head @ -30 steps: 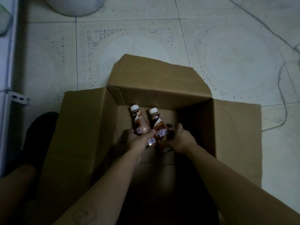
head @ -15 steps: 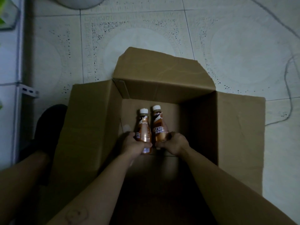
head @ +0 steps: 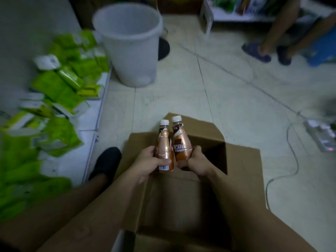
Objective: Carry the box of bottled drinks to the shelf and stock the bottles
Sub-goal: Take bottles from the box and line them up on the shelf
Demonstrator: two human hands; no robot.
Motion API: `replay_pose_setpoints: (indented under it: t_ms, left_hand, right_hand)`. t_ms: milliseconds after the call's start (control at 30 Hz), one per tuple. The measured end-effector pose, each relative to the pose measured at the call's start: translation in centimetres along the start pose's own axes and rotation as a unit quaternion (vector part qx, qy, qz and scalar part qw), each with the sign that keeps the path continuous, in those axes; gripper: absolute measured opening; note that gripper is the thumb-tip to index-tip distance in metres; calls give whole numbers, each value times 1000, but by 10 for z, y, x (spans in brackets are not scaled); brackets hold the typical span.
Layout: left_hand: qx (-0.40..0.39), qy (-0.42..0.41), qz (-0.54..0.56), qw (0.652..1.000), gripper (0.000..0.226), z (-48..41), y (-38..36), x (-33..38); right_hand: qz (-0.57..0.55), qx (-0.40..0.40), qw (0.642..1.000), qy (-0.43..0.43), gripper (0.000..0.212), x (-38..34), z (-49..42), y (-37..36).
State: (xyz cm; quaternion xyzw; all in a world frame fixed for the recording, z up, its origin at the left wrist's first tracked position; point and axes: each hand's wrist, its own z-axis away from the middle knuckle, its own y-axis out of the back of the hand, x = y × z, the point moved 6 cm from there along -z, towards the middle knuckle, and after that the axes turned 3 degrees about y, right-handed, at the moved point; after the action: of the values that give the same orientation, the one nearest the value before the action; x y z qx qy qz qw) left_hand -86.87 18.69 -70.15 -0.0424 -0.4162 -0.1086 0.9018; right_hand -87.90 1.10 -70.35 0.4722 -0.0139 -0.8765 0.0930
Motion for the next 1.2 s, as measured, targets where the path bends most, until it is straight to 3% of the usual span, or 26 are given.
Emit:
replay_pose_setpoints:
  t_ms: [133,300,533,700,900,1033,1200]
  left_hand:
    - [47,-104,5,993,61,74,31,59]
    - [105,-226,-1,969,68,176,66,121]
    - [171,-373,-15,912,68,311,114,198]
    - [225,-449,-49,863,60,393,145,231]
    - [336,-426,-132,830,72,447,198,226]
    - [422,-383,-152,808,80,478,244,198]
    - [545,-296,-170,766,73,528,305,166]
  right_hand:
    - [-57,-36,987,149,78,-84,58,-29]
    - [-75,-48,966,245,45,-170,144,-57]
    - [-14,-24,924,382,48,-274,256,-91]
    - [-19,-16,903,429,43,-332,309,-125]
    - [6,-22,887,462,45,-364,319,-185]
    - [16,-85,884,460,46,-367,308,-252]
    - [46,-171,870,460,50,-381,303,-348]
